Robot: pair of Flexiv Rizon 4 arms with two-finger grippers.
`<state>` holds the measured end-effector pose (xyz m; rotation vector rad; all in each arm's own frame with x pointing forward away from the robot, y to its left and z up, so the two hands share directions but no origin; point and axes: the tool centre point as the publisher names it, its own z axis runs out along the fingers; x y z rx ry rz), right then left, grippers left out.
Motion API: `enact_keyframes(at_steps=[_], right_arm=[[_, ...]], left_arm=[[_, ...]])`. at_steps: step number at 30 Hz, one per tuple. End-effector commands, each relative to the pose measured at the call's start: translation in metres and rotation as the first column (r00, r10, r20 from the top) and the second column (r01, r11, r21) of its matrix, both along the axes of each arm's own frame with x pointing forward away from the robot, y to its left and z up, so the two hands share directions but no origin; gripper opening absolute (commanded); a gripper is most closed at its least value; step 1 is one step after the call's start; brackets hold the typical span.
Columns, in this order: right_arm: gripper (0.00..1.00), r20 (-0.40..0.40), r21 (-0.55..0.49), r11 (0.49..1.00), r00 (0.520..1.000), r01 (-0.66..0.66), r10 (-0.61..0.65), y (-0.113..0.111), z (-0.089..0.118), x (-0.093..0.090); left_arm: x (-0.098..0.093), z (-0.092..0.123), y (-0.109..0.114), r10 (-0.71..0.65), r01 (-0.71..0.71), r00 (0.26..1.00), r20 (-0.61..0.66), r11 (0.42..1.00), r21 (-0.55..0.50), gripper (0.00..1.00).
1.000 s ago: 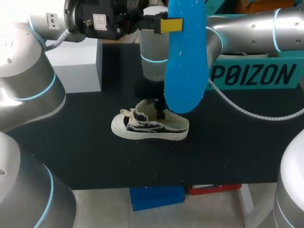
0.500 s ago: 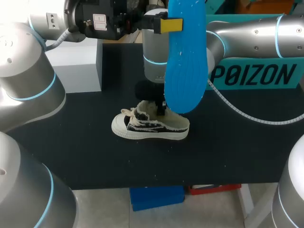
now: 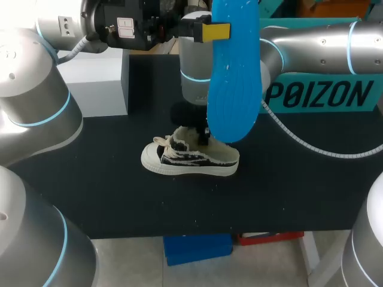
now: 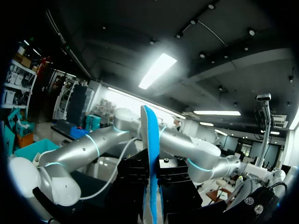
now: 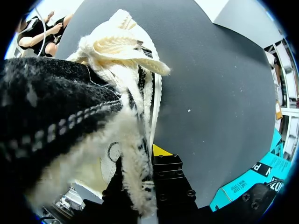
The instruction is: Take the shoe out of the shoebox, open the shoe tongue, remove and reinsert the insole, then place the shoe into the shoebox
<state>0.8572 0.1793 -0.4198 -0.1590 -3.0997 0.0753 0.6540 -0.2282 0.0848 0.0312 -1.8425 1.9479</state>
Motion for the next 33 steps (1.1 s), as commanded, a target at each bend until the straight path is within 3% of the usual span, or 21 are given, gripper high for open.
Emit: enact_keyframes(at_steps=[1,5,7,9,14,17,20,23,29,33], right_arm=[[0.0,0.044,-0.135,0.973,0.982,0.186,-0.182,-0.004,0.04,-0.006],[0.0,0.078,-0.146,0.879,0.891,0.454,-0.448,-0.02,0.084,-0.005],[0.0,0.093,-0.134,0.796,0.808,0.59,-0.582,-0.03,0.099,-0.004],[0.0,0.105,-0.124,0.686,0.697,0.717,-0.709,-0.039,0.107,-0.002],[0.0,0.151,-0.06,0.281,0.287,0.958,-0.946,-0.067,0.108,0.005],[0.0,0.179,-0.002,0.101,0.1,0.995,-0.979,-0.073,0.105,0.005],[0.0,0.2,0.043,-0.01,-0.018,0.999,-0.98,-0.073,0.105,0.007],[0.0,0.218,0.101,-0.094,-0.114,0.99,-0.969,-0.069,0.108,0.011],[0.0,0.231,0.158,-0.199,-0.232,0.967,-0.945,-0.057,0.114,0.017],[0.0,0.209,0.152,-0.233,-0.262,0.961,-0.942,-0.05,0.111,0.02]], left_arm=[[-0.001,0.0,-0.001,0.003,-0.003,1.0,0.0,1.0,0.0,0.0],[-0.001,0.0,-0.001,0.003,-0.003,1.0,0.0,1.0,0.0,0.0],[-0.001,0.0,-0.001,0.003,-0.003,1.0,0.0,1.0,0.0,0.0],[-0.001,0.0,-0.001,0.003,-0.003,1.0,0.0,1.0,0.0,0.0],[-0.001,0.0,-0.001,0.003,-0.003,1.0,0.0,1.0,0.0,0.0],[-0.001,0.0,-0.001,0.003,-0.003,1.0,0.0,1.0,0.0,0.0],[-0.001,0.0,-0.001,0.003,-0.003,1.0,0.0,1.0,0.0,0.0],[-0.001,0.0,-0.001,0.003,-0.003,1.0,0.0,1.0,0.0,0.0],[-0.001,0.0,-0.001,0.003,-0.003,1.0,0.0,1.0,0.0,0.0],[-0.001,0.0,-0.001,0.003,-0.003,1.0,0.0,1.0,0.0,0.0]])
